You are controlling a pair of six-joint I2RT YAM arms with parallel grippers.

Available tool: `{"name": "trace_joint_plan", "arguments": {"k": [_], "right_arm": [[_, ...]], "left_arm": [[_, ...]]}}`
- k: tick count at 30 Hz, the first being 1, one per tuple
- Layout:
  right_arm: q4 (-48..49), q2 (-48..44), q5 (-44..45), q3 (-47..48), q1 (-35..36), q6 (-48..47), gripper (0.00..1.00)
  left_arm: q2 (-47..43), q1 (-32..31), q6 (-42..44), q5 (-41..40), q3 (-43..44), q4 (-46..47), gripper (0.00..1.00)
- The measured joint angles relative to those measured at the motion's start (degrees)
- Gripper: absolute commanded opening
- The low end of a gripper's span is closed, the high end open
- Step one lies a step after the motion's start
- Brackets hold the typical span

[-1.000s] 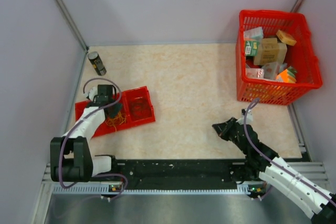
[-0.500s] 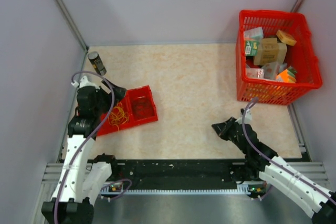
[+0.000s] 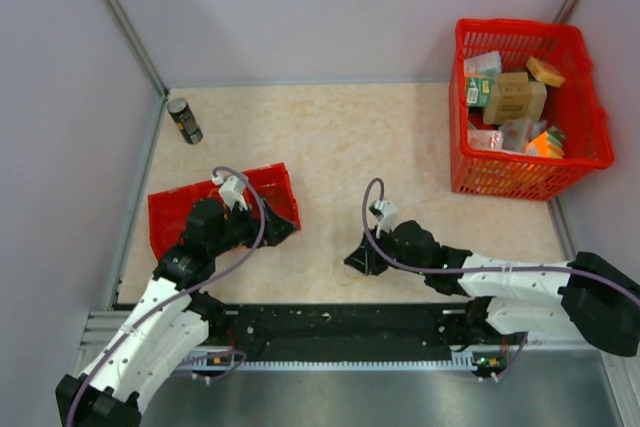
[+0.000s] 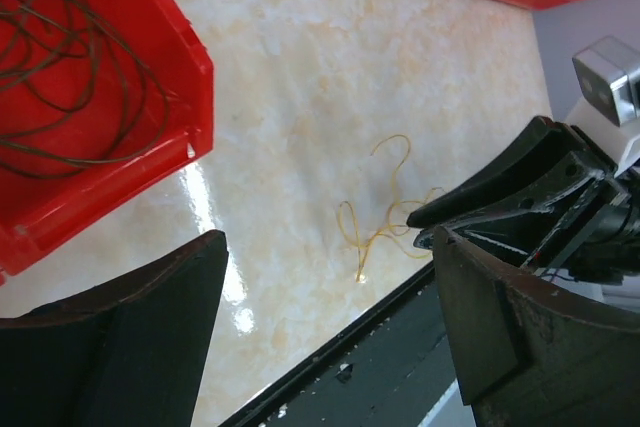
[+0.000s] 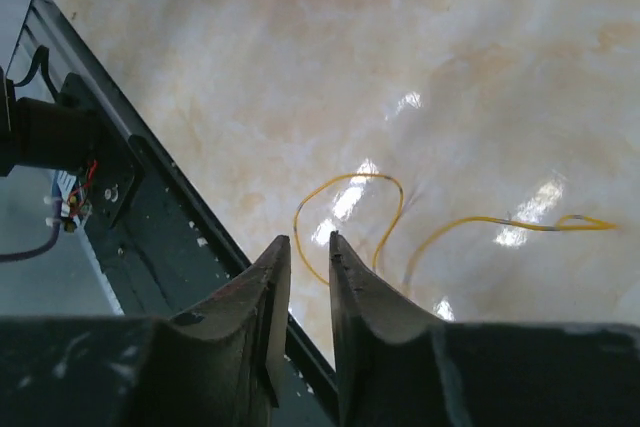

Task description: Untangle the cables

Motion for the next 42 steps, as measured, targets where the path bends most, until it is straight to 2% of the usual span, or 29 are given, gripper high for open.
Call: {"name": "trace_joint_plan", "arguments": {"k": [2,3,5,7,9,11,16,19,22,28,31,34,36,40,42], "right_arm": [[3.19,-0.7,-0.37,-0.55,-0.02,-0.87,0.58],[4.17,-1.62,-0.17,-1.25,-0.07,-1.14,0.67],[5.38,-4.81,0.94,-3.26,-0.04,-1.11,0.75],[5.73,-10.05,3.1,-6.29,-0.04,-0.83,0.84],[5.14,-16.81,6.69,-9.62,-0.04,-0.02,0.85],[3.23,-24.61,11.15,-12.48,-0.04,1.33,0.86],[-8.76,-49.07,25.2,-16.55,-0.04,8.9,0.85],[-15.98,-60.22,30.42,-16.61,-0.04,11.96,0.84],[-20.46,-63.43,33.9,-16.61,-0.07,14.27,0.84],[-24.2,-62.18,35.52,-17.0,-0.07,15.37,0.83],[-24.87,-63.01,35.74,-17.03,-0.07,15.39,0.83],[-25.81,-63.06,35.95,-17.03,-0.07,15.52,0.82],[-25.99,-63.08,36.5,-17.05,-0.07,15.82,0.82],[-26.69,-63.08,36.57,-17.05,-0.07,15.93,0.81],[-26.93,-63.08,36.61,-17.05,-0.07,16.0,0.8]], "left_arm": [[0.31,-0.83,-0.87,1.99,-1.53,2.6,0.88],[0.63,-1.6,-1.27,2.56,-2.08,3.76,0.84],[1.95,-4.22,-1.86,3.15,-2.54,5.73,0.8],[4.04,-7.3,-2.03,2.91,-2.54,7.52,0.8],[7.54,-11.26,-1.79,1.7,-2.27,8.9,0.87],[12.44,-16.35,-1.16,-1.03,-0.55,8.7,0.99],[30.23,-30.8,0.31,-12.41,10.67,3.41,0.99],[41.24,-35.5,-1.92,-17.31,19.02,-0.42,0.98],[48.78,-37.94,-5.33,-19.45,22.34,-0.74,0.99],[56.78,-41.99,-12.15,-20.0,23.19,-0.96,0.99],[60.22,-44.78,-14.29,-21.97,27.63,-1.68,0.98],[64.43,-47.17,-15.41,-24.41,33.27,-2.12,0.9],[67.41,-48.11,-15.82,-26.36,36.28,-2.86,0.76],[71.67,-48.85,-16.65,-31.56,40.72,-7.04,0.58],[72.3,-49.05,-16.92,-34.91,41.53,-9.03,0.43]]}}
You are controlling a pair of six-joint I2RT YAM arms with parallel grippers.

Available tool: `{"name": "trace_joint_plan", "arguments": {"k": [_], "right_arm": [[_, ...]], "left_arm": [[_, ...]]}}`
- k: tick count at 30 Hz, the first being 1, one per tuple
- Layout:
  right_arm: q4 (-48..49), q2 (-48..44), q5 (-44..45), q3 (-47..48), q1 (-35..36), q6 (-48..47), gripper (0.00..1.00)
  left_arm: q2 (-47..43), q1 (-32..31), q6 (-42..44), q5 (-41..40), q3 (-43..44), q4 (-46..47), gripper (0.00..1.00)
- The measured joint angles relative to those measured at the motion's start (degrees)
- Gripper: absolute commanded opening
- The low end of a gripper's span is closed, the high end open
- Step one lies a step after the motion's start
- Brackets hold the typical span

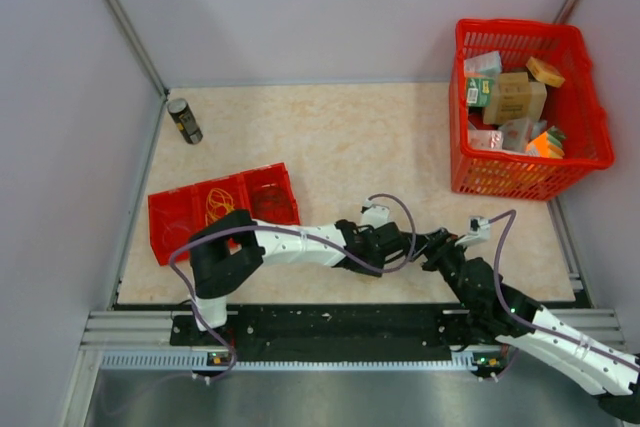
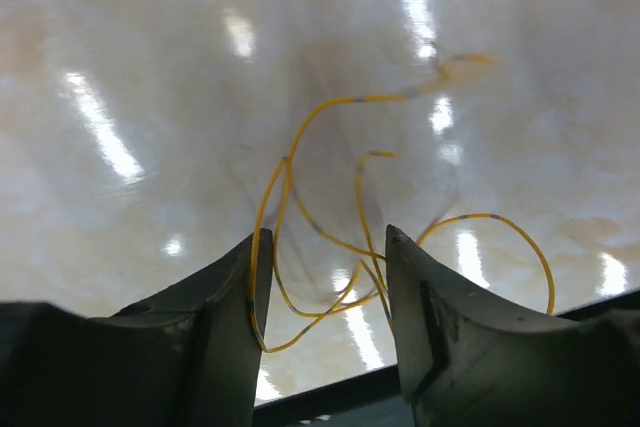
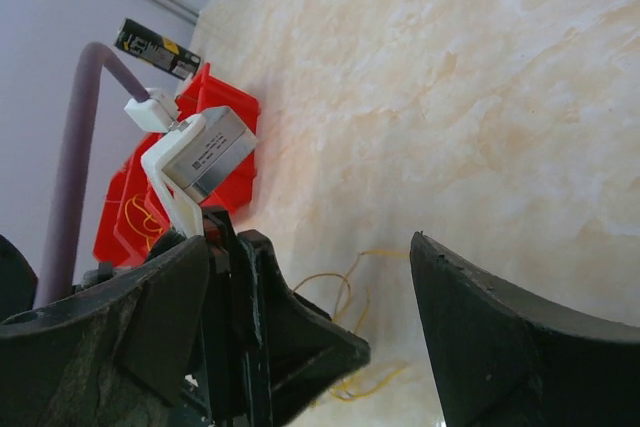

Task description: Untangle the cables

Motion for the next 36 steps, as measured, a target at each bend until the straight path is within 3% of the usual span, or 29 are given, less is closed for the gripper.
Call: {"name": "trace_joint_plan", "arguments": {"k": [4,6,13,20,23,27,32,35,36], "right_arm": [[-0.17,0.0,0.11,0.0,0.0,0.04,0.8],[-0.22,0.0,0.13,0.0,0.0,0.07,0.8],[-0.55,0.0,0.26,0.0,0.0,0.48,0.8],[-1.05,0.0,0.33,0.0,0.0,0.92,0.79],[-1.05,0.0,0.33,0.0,0.0,0.98,0.79],[-1.07,0.0,0.33,0.0,0.0,1.05,0.79],[-1.07,0.0,0.37,0.0,0.0,1.05,0.79],[-1.05,0.0,0.33,0.0,0.0,1.05,0.79],[-1.05,0.0,0.33,0.0,0.0,1.07,0.79]], "left_arm": [[-0.39,-0.02,-0.94,-6.99,-0.92,-4.11,0.11],[-2.45,0.17,-1.05,-10.45,-3.67,-4.92,0.0],[-20.11,7.32,0.98,-18.43,-14.25,-10.49,0.0],[-49.94,30.82,10.05,-23.26,-23.28,-7.15,0.0],[-55.84,37.62,13.38,-23.45,-25.7,-4.52,0.01],[-52.94,47.93,14.64,-20.81,-25.83,-0.94,0.0],[-38.05,62.29,11.43,-8.81,-25.86,1.09,0.0],[-31.98,65.83,9.44,-2.6,-25.88,1.18,0.16],[-31.06,66.07,8.98,-0.59,-25.88,1.11,0.33]]}}
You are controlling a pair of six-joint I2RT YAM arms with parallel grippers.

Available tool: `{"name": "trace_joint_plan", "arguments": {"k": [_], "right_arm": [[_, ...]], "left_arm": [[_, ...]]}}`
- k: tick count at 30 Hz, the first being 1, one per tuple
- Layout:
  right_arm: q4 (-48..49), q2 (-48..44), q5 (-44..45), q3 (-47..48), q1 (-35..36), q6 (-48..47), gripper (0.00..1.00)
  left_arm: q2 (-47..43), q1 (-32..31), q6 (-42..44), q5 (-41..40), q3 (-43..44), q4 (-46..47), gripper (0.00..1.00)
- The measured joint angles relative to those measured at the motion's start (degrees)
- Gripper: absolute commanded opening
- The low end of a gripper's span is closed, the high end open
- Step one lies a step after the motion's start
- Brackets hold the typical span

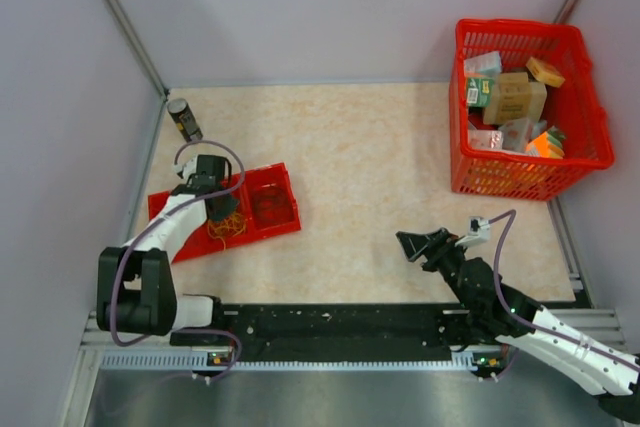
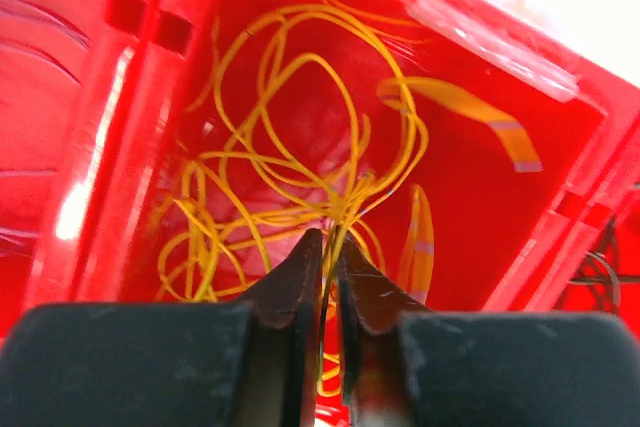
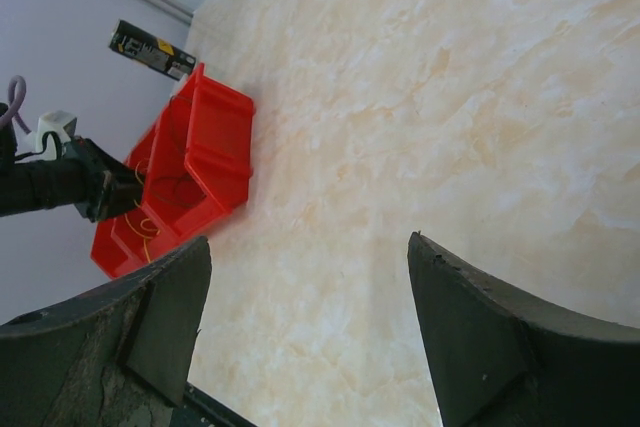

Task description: Untangle the cables

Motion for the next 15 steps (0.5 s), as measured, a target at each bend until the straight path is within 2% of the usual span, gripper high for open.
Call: {"name": "trace_joint_plan", "arguments": {"k": [2,3,4,9,15], "right_arm": [[0.0,0.0,0.02,0.0,0.0,-0.02,0.79],[0.02,0.0,0.0,0.0,0.0,-0.02,0.79],[0.02,0.0,0.02,0.0,0.0,-0.02,0.78],[0.17,0.0,0.0,0.0,0.0,-0.02,0.78],[0.81,0.0,0.0,0.0,0.0,-0.13,0.79]], "left_arm": [[-0.15,-0.02,-0.48,2.73,0.0,-0.13,0.64],[-0.79,-0.04,-0.42,3.41,0.0,-0.31,0.88],[-1.99,-0.07,-0.74,3.76,0.02,-0.7,0.98],[-12.52,-0.02,-0.72,2.69,1.95,-5.49,0.98],[-26.77,0.0,5.29,4.85,6.08,-7.87,0.96]]}}
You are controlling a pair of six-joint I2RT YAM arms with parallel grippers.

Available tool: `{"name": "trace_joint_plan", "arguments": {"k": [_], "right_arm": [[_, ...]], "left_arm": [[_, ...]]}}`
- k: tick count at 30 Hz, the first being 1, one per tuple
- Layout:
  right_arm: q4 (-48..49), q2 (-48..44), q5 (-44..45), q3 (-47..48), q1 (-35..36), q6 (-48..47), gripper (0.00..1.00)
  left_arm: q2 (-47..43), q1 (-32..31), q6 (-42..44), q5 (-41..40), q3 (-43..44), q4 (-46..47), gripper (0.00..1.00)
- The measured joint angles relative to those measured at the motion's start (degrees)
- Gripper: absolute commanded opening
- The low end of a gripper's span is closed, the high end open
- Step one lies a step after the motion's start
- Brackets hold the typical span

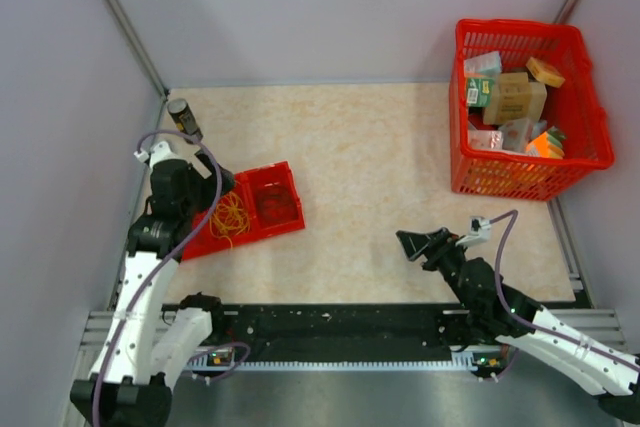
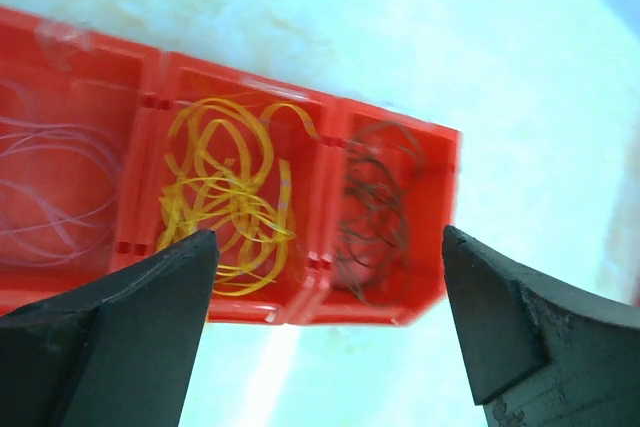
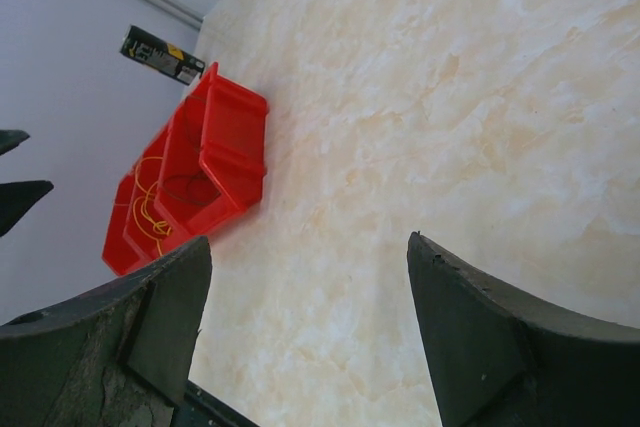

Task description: Untangle the cables

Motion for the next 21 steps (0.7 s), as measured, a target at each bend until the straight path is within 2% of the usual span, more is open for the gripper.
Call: {"name": "trace_joint_plan", "arguments": {"k": [3,6,9,12,16,19,21], "right_arm": [[1.05,0.0,-0.07,0.0,0.0,-0.15,0.8],[2.32,1.01,-0.2,0.0,0.0,-0.87,0.96],[-0.96,8.33,0.37,2.45,0.0,-2.23,0.99],[-9.07,19.39,1.77,11.52,0.0,-5.6,0.99],[-19.69,34.14,4.57,33.05,0.0,-10.95,0.99],[-23.19,38.1,5.14,43.89,0.0,-14.71,0.99],[-24.37,35.89,4.96,46.12,0.0,-17.27,0.99]], "left_arm": [[-5.84,0.0,2.82,7.54,-0.28,0.55,0.96],[-10.08,0.0,5.05,19.17,-1.77,2.21,0.96],[-14.69,0.0,6.29,31.28,-4.96,6.45,0.99],[-21.38,-0.04,6.51,40.11,-7.93,10.38,0.99],[-28.06,-0.57,6.67,49.18,-6.49,15.65,0.99],[-28.04,-0.76,6.1,54.03,-4.59,20.57,0.99],[-28.04,-0.76,4.85,57.11,-4.31,24.0,0.99]]}}
